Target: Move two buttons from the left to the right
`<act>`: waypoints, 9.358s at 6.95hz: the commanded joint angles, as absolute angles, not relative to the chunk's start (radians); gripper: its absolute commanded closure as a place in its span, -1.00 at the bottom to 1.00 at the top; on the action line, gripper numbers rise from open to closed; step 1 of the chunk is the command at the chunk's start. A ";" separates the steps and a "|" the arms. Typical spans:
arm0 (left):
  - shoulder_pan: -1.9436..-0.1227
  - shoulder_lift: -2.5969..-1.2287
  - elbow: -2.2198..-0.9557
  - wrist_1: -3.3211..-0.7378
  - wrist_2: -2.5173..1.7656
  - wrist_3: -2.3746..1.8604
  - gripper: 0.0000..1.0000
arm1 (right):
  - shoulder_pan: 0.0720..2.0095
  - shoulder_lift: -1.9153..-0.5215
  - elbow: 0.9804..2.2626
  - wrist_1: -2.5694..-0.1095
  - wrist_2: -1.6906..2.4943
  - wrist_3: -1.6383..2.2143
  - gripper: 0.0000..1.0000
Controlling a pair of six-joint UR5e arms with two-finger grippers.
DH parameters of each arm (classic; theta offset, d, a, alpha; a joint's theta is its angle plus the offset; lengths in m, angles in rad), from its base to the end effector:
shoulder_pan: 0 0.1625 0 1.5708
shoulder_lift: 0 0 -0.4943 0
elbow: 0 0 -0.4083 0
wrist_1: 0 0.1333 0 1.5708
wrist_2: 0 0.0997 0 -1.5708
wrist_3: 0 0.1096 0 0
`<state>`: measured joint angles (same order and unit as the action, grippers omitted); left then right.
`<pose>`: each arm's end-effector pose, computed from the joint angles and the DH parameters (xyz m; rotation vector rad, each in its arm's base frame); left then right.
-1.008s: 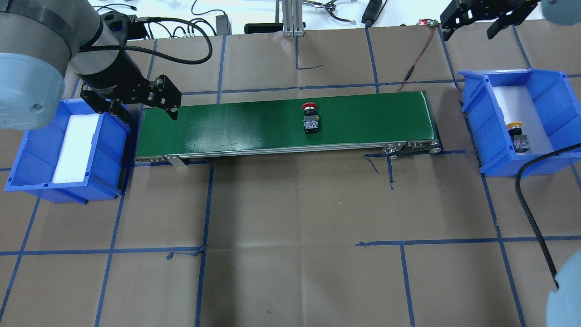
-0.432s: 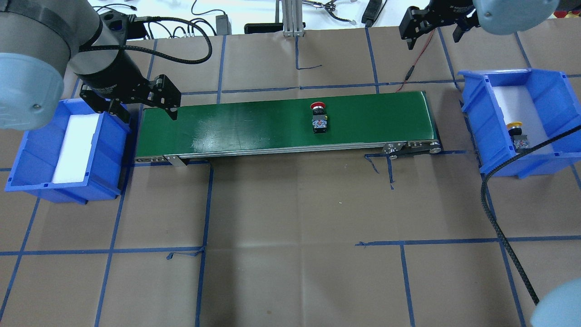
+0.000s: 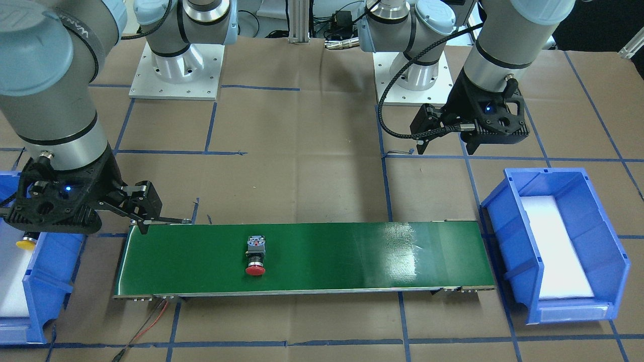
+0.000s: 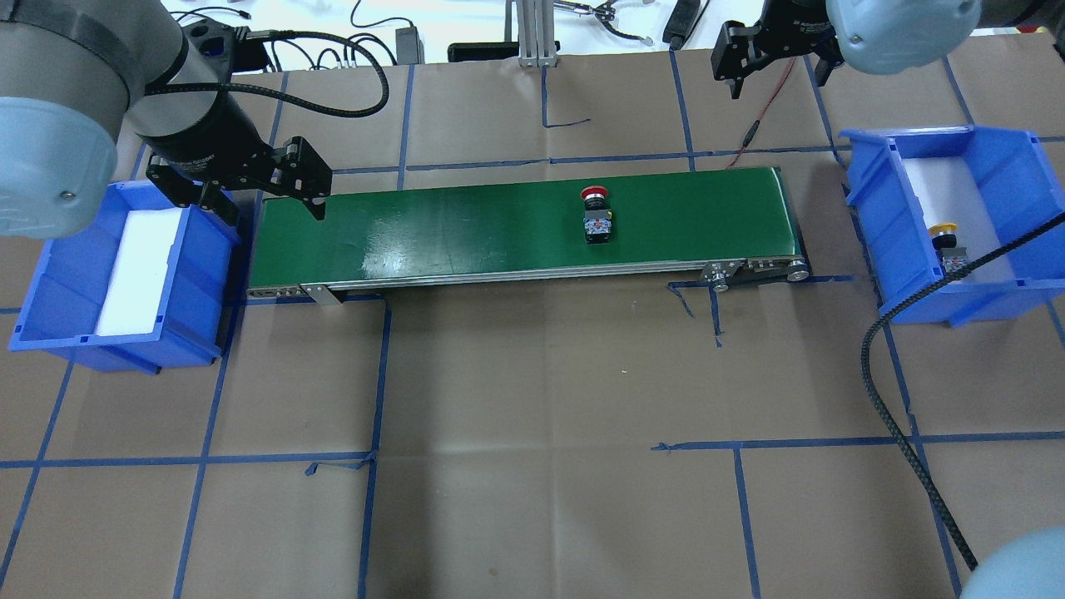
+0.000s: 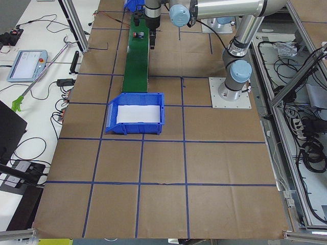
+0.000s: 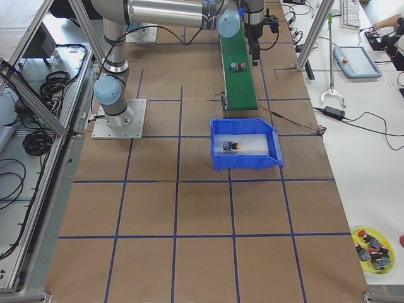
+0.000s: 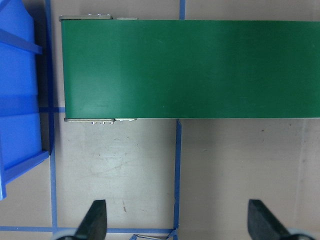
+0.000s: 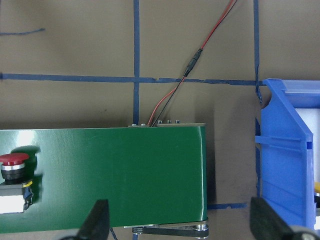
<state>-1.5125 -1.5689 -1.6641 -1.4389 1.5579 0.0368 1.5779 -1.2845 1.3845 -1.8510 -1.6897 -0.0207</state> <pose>-0.1048 -0.5167 0.5141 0.0332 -3.1298 0.0643 0.1250 -0.6626 0.5067 0.0257 -3.0097 0.2707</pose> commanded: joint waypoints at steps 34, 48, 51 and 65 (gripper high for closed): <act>-1.513 -1.568 -1.664 -1.439 1.557 0.035 -0.99 | 1.089 -0.993 1.300 -1.909 -1.597 -0.569 0.92; -1.513 -1.568 -1.666 -1.439 1.557 0.034 -0.99 | 1.326 -1.213 1.255 -1.769 -1.572 -0.392 -0.99; -1.513 -1.571 -1.664 -1.439 1.560 0.029 -0.99 | 1.650 -1.235 1.267 -1.720 -1.576 0.000 -0.99; -1.516 -1.571 -1.634 -1.465 1.565 -0.046 -1.00 | 1.615 -1.638 1.585 -1.545 -1.522 0.006 -0.99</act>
<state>-1.5156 -1.5703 -1.6340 -1.4639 1.5645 -0.0472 1.6161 -1.6373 1.5879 -1.5448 -1.5206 0.0050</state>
